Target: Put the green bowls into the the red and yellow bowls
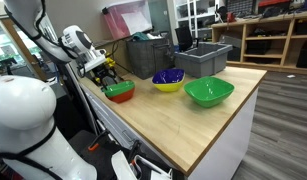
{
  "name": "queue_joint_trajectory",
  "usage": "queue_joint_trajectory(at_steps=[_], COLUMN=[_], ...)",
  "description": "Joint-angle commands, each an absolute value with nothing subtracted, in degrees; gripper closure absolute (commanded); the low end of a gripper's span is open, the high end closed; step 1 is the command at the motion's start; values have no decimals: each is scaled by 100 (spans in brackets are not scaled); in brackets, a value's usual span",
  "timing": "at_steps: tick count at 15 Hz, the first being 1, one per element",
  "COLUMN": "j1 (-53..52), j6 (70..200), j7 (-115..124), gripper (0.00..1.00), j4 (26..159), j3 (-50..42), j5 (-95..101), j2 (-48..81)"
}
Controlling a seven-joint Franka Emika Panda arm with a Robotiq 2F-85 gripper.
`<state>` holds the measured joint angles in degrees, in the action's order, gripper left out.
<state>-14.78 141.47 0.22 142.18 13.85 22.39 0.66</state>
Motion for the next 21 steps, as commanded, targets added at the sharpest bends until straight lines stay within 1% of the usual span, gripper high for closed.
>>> queue_joint_trajectory(at_steps=[1, 5, 6, 7, 12, 17, 18, 19, 21], j1=[-1242, -1023, -994, -981, -1034, -1024, -1019, -1021, -1009], j6=[14322, 14665, 14751, 14826, 15268, 15174, 15125, 15105, 15094], j7=[49, 162, 217, 255, 466, 311, 290, 310, 369], gripper=[60, 91, 97, 100, 100, 100, 74, 72, 59], j4=[14420, 14440, 14407, 14385, 14283, 14110, 14057, 14012, 13920], j3=[1174, 936, 902, 872, 767, 767, 769, 757, 728], j5=[2304, 2384, 2398, 2388, 2449, 2215, 2197, 2236, 2306], j2=[36, 225, 335, 427, 909, 736, 644, 566, 433])
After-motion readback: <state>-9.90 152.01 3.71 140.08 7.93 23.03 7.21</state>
